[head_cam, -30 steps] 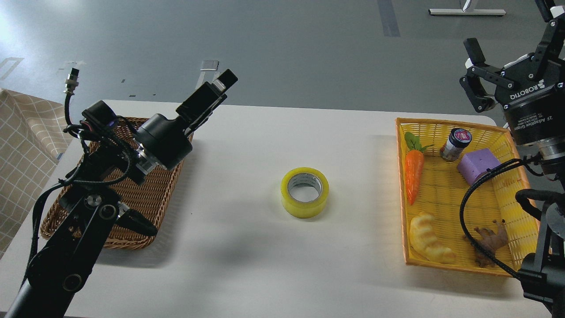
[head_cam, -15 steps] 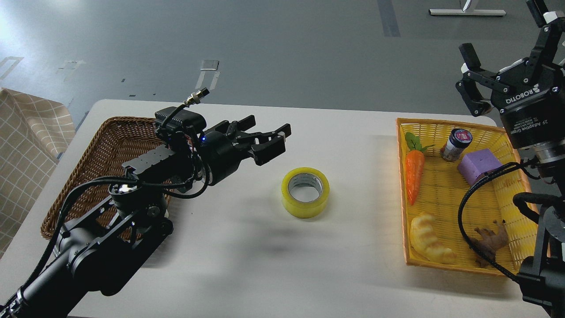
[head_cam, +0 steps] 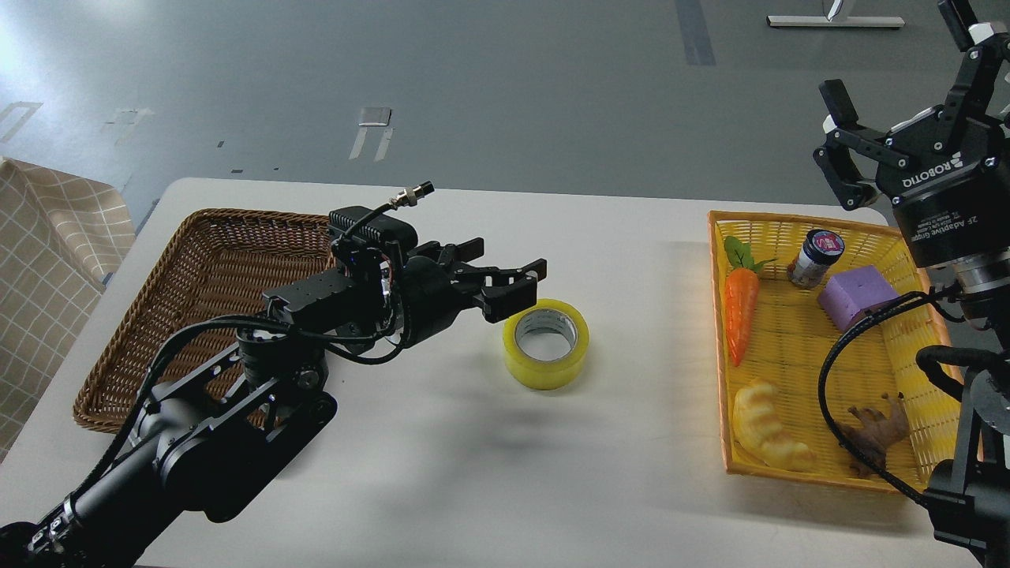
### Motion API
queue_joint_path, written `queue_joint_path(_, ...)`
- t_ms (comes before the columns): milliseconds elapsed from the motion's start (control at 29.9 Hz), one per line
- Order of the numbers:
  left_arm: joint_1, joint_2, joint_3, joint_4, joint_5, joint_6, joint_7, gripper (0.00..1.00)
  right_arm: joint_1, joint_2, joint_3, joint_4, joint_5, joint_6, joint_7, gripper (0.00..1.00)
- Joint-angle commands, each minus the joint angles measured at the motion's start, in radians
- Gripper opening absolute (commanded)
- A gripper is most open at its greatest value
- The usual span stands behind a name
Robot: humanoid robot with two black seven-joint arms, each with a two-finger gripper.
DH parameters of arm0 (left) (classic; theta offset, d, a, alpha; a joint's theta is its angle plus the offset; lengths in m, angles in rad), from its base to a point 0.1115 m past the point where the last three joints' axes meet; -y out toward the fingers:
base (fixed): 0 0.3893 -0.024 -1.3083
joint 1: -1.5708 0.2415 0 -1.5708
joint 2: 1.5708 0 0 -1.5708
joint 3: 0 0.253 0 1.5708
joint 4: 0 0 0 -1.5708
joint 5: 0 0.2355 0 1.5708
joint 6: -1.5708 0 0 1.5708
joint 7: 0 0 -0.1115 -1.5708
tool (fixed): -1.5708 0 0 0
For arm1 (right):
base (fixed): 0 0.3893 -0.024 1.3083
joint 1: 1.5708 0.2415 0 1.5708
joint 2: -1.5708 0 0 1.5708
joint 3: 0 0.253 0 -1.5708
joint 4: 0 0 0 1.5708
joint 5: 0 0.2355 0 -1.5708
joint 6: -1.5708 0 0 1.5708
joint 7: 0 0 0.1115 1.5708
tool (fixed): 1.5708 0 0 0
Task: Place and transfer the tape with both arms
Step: 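Swing the left gripper from the basket toward the tape roll, then grasp the tape roll's rim with the left gripper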
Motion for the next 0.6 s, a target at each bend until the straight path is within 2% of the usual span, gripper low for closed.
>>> queue_joint_path(0, -0.022, -0.052, 0.003, 0.078, 0.0, 0.0, 0.054, 0.99, -0.005, 0.0, 0.0, 0.001, 0.0, 0.0, 0.0, 1.0)
queue_joint_path(200, -0.023, -0.055, 0.028, 0.162, 0.0, 0.0, 0.114, 0.99, -0.006, 0.0, 0.0, 0.002, 0.0, 0.0, 0.0, 1.0)
queue_joint_path(368, -0.017, -0.057, 0.031, 0.162, 0.0, 0.0, 0.206, 0.99, -0.006, 0.0, 0.0, 0.002, 0.0, 0.0, 0.0, 1.0)
queue_joint_path(568, -0.025, -0.084, 0.042, 0.164, 0.0, 0.0, 0.238, 0.99, -0.026, 0.0, 0.0, 0.001, 0.0, 0.0, 0.0, 1.0)
